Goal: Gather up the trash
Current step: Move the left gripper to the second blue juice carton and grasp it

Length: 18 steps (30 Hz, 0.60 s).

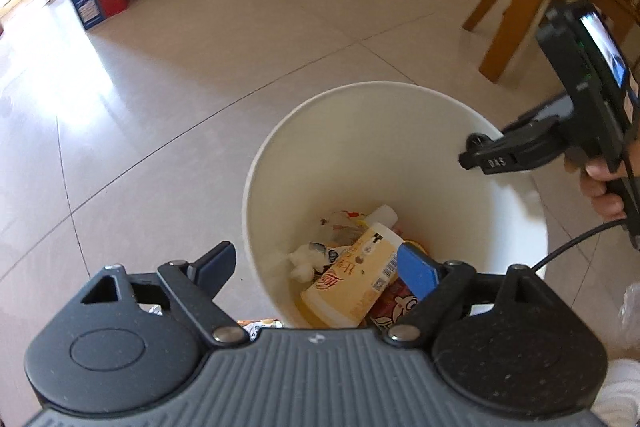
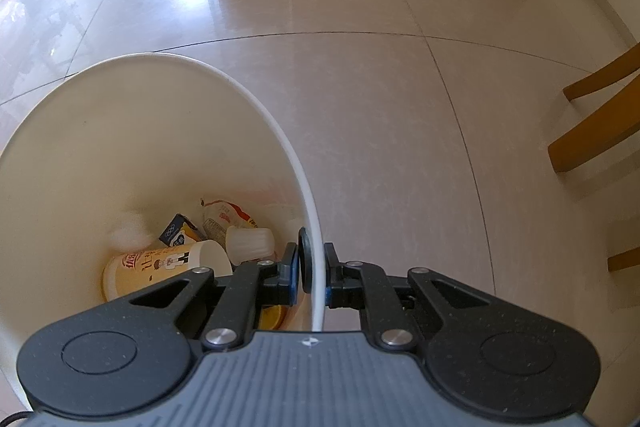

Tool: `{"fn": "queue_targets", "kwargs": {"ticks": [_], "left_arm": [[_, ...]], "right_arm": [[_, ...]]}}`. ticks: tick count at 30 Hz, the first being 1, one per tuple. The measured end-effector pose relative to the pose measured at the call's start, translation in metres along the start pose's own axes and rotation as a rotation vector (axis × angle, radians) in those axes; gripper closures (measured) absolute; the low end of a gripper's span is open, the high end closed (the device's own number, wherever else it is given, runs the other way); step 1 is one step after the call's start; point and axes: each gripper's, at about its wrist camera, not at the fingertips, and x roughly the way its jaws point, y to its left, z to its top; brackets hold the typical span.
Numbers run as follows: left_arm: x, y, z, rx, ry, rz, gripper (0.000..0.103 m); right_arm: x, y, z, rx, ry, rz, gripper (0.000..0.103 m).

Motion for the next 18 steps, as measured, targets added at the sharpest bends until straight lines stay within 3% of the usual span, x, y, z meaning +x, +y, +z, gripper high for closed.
{"fn": "queue_targets", "kwargs": {"ticks": [7, 10, 14, 18], "left_arm": [[-0.015, 0.045, -0.018, -0.12, -0.06, 0.041, 0.01], [-0.013, 0.068, -0.032, -0.181, -0.087, 0.094, 0.008], [0.01, 0.093, -0.06, -0.255, -0.076, 0.19, 0.008], [0.049, 0.101, -0.09, -0.255, 0.002, 0.209, 0.008]], "right_arm": [[-0.001, 0.002, 0.0, -0.006, 0.002, -0.006, 0.089], [0.0, 0.002, 0.001, -0.004, 0.003, -0.006, 0.089], [0.0, 0.001, 0.001, 0.0, 0.001, -0.007, 0.089], [0.001, 0.002, 0.0, -0.004, -0.002, -0.011, 0.089]]}}
